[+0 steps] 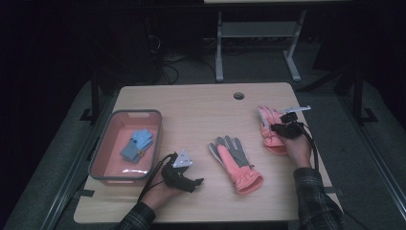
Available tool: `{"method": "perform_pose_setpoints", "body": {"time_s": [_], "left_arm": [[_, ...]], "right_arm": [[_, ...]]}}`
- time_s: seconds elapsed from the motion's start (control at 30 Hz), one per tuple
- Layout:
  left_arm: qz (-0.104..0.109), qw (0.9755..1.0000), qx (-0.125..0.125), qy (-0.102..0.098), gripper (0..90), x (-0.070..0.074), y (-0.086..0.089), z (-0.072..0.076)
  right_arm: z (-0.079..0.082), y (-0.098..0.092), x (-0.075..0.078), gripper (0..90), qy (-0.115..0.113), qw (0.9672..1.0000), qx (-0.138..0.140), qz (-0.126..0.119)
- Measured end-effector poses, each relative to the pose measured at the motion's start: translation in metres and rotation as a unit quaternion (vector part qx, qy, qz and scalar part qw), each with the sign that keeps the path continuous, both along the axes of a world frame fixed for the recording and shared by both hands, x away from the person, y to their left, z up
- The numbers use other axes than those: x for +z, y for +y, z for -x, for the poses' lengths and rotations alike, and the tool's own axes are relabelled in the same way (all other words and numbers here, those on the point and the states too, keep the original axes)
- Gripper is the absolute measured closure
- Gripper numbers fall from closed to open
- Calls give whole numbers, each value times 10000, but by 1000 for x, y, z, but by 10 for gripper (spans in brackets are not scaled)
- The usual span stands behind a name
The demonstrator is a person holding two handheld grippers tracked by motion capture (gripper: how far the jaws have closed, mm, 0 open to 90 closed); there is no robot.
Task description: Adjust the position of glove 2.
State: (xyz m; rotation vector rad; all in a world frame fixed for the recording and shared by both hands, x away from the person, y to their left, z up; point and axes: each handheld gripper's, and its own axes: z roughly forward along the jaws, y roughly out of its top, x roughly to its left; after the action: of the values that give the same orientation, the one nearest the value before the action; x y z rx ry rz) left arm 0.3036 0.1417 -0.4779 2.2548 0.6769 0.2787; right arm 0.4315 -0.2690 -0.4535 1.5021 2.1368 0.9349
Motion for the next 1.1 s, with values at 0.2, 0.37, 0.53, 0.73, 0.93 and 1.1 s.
{"method": "perform_pose_setpoints", "body": {"time_s": [0.2, 0.37, 0.53, 0.73, 0.93, 1.1], "left_arm": [[4, 10000, 0, -4, 128, 0, 0, 0], [4, 10000, -1, -4, 128, 0, 0, 0], [2, 10000, -2, -5, 128, 0, 0, 0], [3, 10000, -1, -5, 128, 0, 0, 0], [1, 10000, 0, -3, 128, 0, 0, 0], [-10, 10000, -16, -14, 128, 0, 0, -1]], "right_arm": [[6, -10, 13, 860, -96, 9996, 123, -232], [9, -17, 19, 860, -80, 9989, 94, -449], [16, -21, 34, 858, -99, 9984, 190, -514], [30, -25, 50, 858, -157, 9978, 298, -576], [40, -26, 60, 858, -165, 9970, 422, -625], [55, -20, 73, 857, -163, 9957, 641, -645]]}}
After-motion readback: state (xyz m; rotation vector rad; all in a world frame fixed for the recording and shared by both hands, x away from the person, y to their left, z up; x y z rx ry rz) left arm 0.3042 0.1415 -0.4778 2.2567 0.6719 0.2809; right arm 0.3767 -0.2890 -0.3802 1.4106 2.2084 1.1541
